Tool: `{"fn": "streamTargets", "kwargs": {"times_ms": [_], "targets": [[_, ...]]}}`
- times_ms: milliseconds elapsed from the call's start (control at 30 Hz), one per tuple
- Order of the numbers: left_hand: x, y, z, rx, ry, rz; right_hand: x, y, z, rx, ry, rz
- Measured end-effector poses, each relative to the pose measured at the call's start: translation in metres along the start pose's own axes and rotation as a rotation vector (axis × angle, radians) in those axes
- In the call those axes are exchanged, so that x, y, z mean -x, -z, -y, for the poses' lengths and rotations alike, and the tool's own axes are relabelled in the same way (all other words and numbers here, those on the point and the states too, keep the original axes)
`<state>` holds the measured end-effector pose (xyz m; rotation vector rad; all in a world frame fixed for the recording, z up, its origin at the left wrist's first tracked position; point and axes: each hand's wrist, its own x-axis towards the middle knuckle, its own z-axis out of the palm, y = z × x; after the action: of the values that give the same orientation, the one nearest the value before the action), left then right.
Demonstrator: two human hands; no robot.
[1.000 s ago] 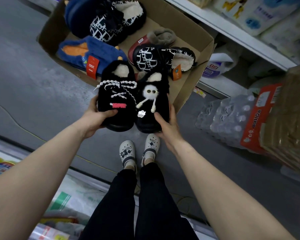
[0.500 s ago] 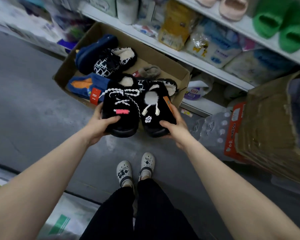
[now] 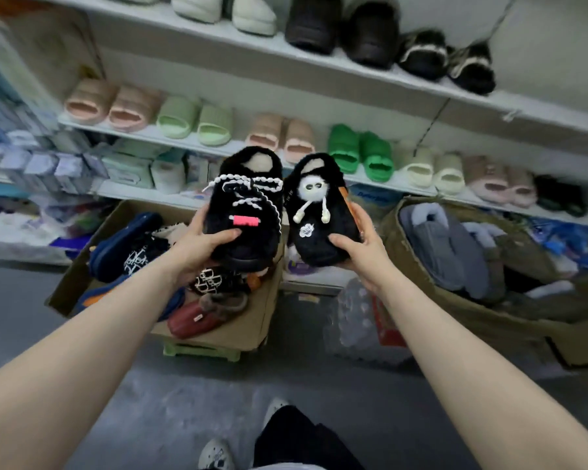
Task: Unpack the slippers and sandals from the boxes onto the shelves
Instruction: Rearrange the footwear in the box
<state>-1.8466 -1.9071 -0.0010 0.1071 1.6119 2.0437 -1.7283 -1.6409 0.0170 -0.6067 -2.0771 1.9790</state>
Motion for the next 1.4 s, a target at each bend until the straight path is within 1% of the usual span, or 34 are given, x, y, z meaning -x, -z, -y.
{"fn": "streamTargets", "kwargs": {"times_ms": [100,233,300,367,500,633,700,833,933,1067,1200,1300,1367,1400], "targets": [[-0.01,-0.04,-0.023,0.035,-0.039,0.088,0.006,0.034,0.027,-0.019,0.089,-0.04],[-0.025,-0.094,-0.05,-0.021,-0.088,0.176,0.014,0.083,0.061,-0.128,0.1,-0.104],[-0.032,-0.124,-0.062,-0.027,-0.081,0.222,0.016,0.109,0.076,-0.141,0.126,-0.157],[-0.04,-0.157,-0.073,-0.047,-0.11,0.266,0.014,0.137,0.087,-0.152,0.166,-0.209],[-0.062,-0.23,-0.091,-0.071,-0.173,0.307,-0.001,0.198,0.107,-0.17,0.243,-0.266],[-0.091,-0.316,-0.099,-0.092,-0.216,0.334,-0.028,0.272,0.115,-0.154,0.265,-0.305],[-0.108,-0.362,-0.102,-0.091,-0.229,0.334,-0.044,0.315,0.122,-0.112,0.287,-0.322],[-0.145,-0.448,-0.105,-0.082,-0.231,0.308,-0.079,0.406,0.146,-0.107,0.27,-0.292],[-0.171,-0.503,-0.108,-0.078,-0.206,0.273,-0.116,0.465,0.163,-0.173,0.228,-0.312],[-0.207,-0.558,-0.105,-0.058,-0.146,0.209,-0.167,0.532,0.168,-0.224,0.143,-0.29],[-0.237,-0.605,-0.1,-0.076,-0.119,0.157,-0.207,0.575,0.16,-0.278,0.049,-0.308],[-0.259,-0.635,-0.095,-0.09,-0.118,0.12,-0.232,0.588,0.162,-0.323,0.046,-0.334],[-0.271,-0.651,-0.093,-0.139,-0.157,0.083,-0.248,0.593,0.162,-0.332,0.039,-0.372],[-0.277,-0.657,-0.094,-0.196,-0.208,0.061,-0.255,0.595,0.161,-0.318,0.029,-0.395]]}}
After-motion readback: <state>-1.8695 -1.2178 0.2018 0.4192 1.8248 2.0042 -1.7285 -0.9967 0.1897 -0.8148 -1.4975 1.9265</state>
